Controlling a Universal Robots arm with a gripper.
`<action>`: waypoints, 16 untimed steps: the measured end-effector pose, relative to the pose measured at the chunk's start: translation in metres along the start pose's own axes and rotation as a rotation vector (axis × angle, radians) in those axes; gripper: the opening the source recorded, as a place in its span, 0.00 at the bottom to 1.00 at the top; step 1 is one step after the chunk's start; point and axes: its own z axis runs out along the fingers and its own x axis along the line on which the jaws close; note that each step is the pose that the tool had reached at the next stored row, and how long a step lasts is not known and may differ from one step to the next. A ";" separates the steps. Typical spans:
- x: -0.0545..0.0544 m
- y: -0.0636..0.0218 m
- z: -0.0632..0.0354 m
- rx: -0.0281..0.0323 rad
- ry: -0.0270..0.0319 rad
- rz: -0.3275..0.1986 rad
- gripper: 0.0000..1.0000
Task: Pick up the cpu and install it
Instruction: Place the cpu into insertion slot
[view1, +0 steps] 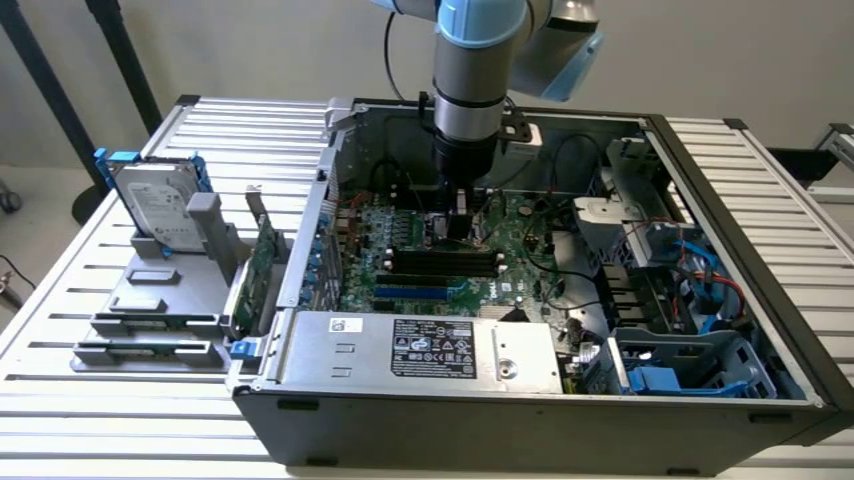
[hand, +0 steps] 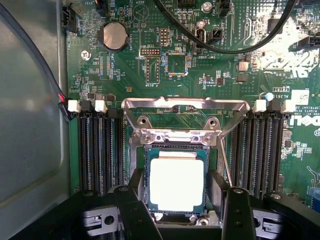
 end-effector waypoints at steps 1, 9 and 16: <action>0.000 0.0000 -0.0007 0.0000 0.0000 0.000 0.62; 0.000 -0.0006 -0.0085 0.0000 0.0000 0.000 0.62; 0.001 -0.0035 -0.0158 0.0003 0.0000 0.000 0.60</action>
